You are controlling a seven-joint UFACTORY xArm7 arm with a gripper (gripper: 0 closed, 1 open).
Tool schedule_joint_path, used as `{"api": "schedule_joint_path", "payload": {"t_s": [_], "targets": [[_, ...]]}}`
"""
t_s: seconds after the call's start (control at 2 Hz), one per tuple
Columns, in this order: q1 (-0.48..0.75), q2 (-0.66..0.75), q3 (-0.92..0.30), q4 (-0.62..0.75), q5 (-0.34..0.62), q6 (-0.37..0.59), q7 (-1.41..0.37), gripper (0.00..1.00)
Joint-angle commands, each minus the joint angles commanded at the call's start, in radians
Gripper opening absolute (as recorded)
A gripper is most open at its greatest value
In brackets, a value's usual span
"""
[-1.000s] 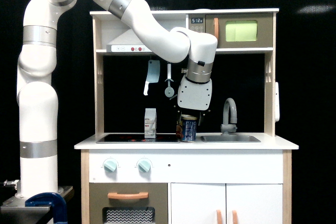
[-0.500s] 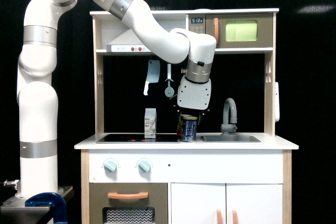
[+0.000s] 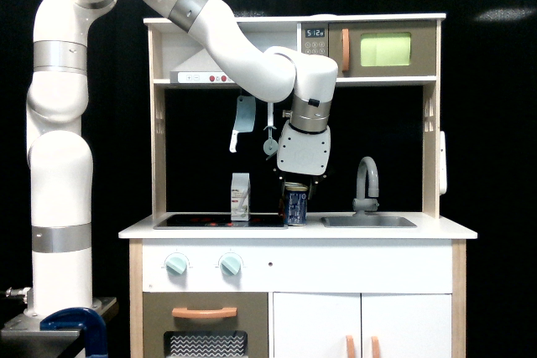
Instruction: Put the canned spam into the sink
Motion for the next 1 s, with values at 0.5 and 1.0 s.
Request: {"api": "schedule_joint_path", "payload": {"t_s": [0.5, 1.0], "targets": [[-0.045, 0.011, -0.002, 0.053, -0.018, 0.058, -0.011, 0.0], [-0.149, 0.194, -0.003, 0.303, -0.004, 0.178, -0.066, 0.0]]}}
